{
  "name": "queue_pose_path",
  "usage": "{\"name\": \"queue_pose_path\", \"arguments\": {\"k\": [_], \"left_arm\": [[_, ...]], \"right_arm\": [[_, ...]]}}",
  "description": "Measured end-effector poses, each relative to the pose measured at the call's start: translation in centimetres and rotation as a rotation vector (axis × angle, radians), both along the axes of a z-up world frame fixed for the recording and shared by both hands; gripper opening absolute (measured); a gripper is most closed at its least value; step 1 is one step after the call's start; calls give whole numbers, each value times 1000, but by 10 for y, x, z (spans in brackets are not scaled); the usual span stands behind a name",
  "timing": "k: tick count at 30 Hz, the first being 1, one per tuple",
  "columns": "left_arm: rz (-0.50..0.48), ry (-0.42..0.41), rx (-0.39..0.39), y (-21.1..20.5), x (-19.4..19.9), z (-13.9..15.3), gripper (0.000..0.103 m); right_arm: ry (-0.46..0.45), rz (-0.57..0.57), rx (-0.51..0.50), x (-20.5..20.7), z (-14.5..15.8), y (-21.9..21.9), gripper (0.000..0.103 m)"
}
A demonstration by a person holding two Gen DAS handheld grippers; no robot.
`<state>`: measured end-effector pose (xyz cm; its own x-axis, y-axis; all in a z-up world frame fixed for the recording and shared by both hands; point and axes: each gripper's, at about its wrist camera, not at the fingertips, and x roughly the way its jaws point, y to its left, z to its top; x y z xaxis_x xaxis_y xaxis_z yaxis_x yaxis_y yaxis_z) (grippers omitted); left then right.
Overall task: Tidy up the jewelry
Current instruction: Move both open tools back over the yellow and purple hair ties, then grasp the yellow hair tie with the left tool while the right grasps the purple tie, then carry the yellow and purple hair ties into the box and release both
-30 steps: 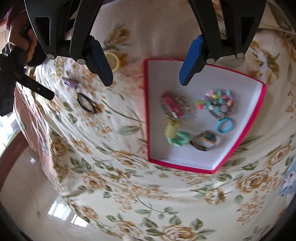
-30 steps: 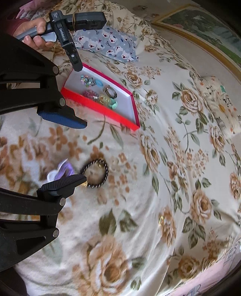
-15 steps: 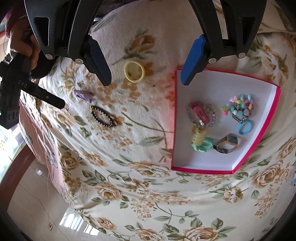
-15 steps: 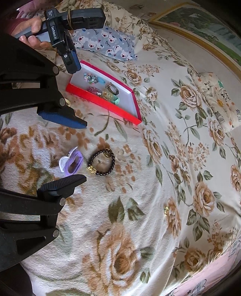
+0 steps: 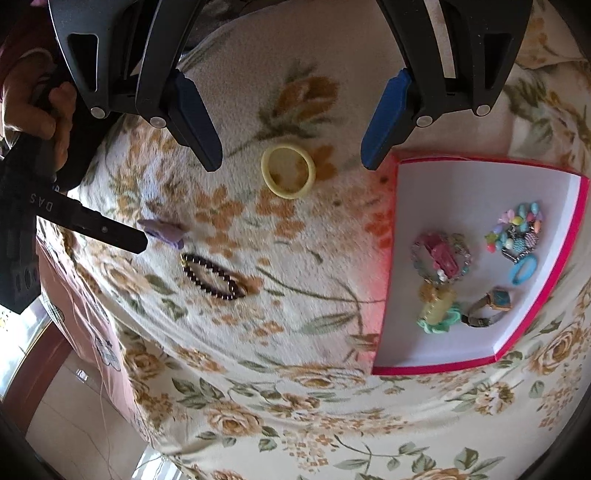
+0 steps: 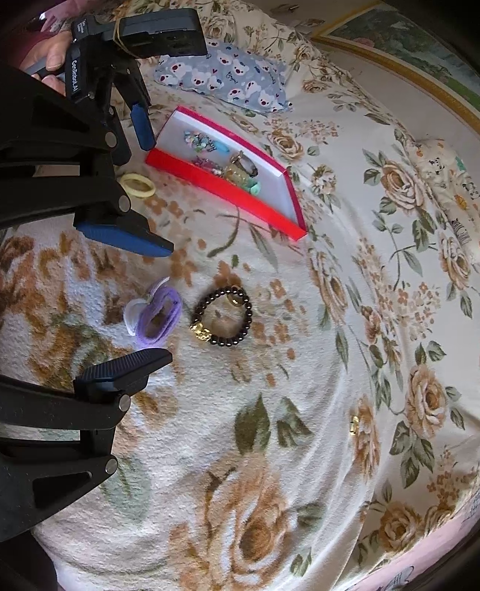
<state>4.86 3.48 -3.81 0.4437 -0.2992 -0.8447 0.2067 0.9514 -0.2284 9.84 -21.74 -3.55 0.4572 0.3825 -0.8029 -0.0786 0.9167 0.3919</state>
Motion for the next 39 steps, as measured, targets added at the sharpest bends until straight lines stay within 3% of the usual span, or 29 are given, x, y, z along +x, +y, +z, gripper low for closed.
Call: {"name": "queue_pose_path", "arguments": {"k": [12,14,16,19,20,21,22,24,31,39], "left_arm": [[-25,23,39,-13,12,-21,75],[-31,20,52,-16,13,-24,68],[-45,24,57,-18,15,-28,52],[-59,15,57,-20,17,-29,38],[-64,13,56,-20,17,-29,34],[-68,12,54,-21,18,-29,26],[-71,11,49,-21,19,-29,16],[-80,9,34,-21,19,-28,8],[-74,-5,-13,-11,15,-19,6],[-40,-51,-45,11,4,4,6]], "right_arm": [[24,27,-5,8,-8,3,53],[35,43,-22,9,-12,6,53],[42,58,-41,9,-17,10,53],[39,69,-72,9,-21,13,52],[40,71,-78,10,-22,13,49],[41,72,-89,10,-22,14,37],[41,74,-112,10,-23,15,32],[36,80,-124,9,-23,16,23],[6,90,-114,7,-11,21,18],[-17,117,-28,10,6,36,18]]}}
